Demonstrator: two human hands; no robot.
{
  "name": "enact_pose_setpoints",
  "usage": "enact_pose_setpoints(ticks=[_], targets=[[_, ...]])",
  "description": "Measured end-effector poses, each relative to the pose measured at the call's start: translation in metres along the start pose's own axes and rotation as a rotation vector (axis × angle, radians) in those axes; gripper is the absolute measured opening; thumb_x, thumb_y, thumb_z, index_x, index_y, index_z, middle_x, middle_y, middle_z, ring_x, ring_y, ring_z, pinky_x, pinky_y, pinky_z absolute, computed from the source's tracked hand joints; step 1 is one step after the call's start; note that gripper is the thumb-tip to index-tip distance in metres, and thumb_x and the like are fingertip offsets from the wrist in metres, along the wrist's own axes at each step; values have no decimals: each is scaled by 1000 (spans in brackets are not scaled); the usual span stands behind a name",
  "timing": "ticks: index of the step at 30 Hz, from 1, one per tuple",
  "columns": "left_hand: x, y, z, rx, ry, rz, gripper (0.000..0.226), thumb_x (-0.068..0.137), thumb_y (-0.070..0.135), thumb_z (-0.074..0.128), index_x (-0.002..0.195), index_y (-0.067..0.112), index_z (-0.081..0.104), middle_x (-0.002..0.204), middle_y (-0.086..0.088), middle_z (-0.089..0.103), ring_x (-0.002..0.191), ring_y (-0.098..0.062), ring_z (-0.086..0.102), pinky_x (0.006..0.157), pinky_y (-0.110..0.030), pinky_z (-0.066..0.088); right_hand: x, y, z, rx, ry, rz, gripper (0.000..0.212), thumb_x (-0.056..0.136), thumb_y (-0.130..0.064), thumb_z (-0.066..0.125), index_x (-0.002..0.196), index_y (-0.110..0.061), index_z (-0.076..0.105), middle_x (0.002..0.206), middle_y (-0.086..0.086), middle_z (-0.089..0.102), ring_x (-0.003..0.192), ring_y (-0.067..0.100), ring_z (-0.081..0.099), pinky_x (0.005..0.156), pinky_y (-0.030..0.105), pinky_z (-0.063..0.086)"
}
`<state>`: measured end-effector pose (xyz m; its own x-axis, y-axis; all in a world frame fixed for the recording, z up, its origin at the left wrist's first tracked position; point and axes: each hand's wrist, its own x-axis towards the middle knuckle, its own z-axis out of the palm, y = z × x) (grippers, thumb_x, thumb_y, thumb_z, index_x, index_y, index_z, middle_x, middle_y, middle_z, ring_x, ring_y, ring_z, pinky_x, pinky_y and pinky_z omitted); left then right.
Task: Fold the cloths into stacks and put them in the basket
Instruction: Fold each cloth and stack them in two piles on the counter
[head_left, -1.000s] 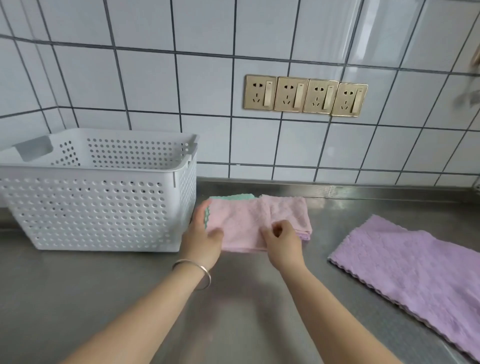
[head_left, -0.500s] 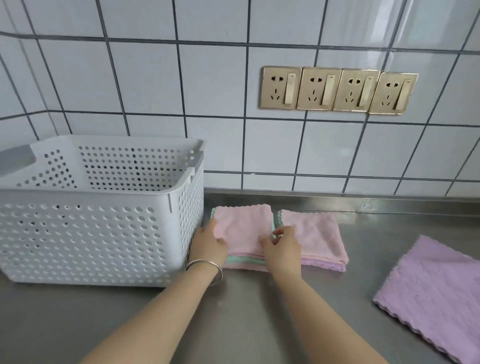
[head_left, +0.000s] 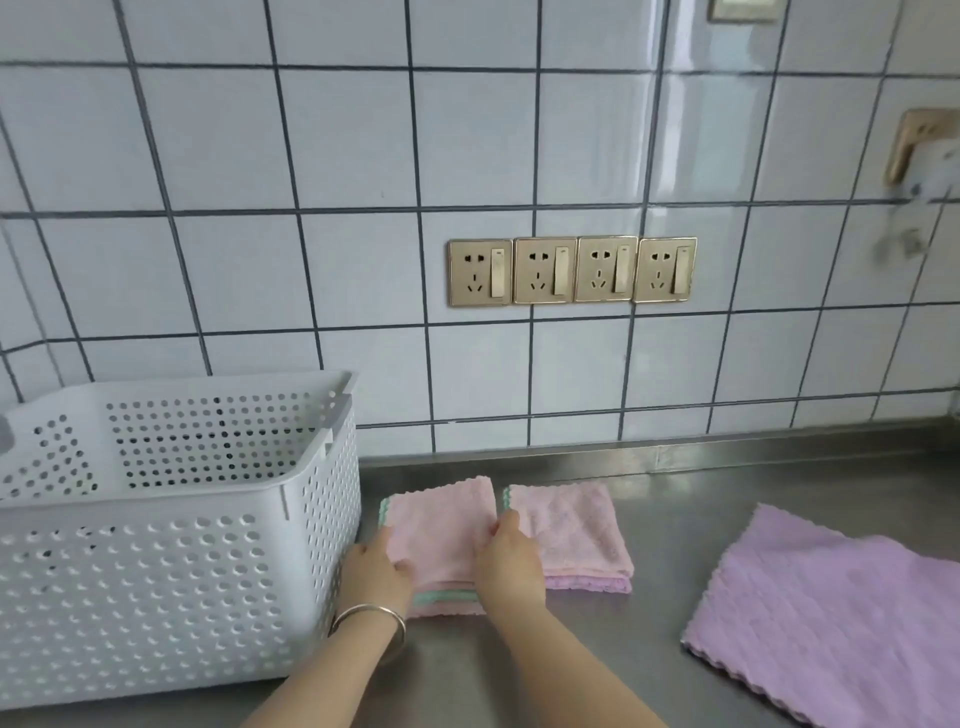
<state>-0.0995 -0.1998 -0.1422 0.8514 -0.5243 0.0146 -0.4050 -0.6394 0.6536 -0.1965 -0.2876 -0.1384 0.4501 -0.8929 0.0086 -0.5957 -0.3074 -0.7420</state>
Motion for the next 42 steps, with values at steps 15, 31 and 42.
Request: enact_pose_setpoints(ticks=[15, 31, 42], targets=[[-117, 110, 81, 265, 5, 840, 43, 74, 23, 67, 115, 18, 60, 123, -3, 58, 112, -28, 53, 99, -42, 40, -112, 212, -187, -655, 336, -211, 19, 64, -38, 63, 69, -20, 63, 70, -4, 61, 64, 22, 60, 46, 25, 45], [-203, 174, 165, 347, -326, 1092, 30, 92, 44, 46, 114, 34, 63, 120, 12, 62, 114, -11, 55, 91, -29, 42, -143, 299, -285, -502, 175, -176, 22, 86, -28, 64, 107, -25, 71, 102, -7, 68, 99, 14, 62, 81, 26, 49], [-207, 211, 150, 180, -124, 949, 26, 98, 33, 36, 109, 24, 57, 99, -8, 69, 92, -35, 61, 64, -33, 38, -112, 260, -284, -816, 427, -65, 25, 79, -11, 55, 99, -14, 69, 94, 5, 68, 90, 29, 61, 74, 34, 41]])
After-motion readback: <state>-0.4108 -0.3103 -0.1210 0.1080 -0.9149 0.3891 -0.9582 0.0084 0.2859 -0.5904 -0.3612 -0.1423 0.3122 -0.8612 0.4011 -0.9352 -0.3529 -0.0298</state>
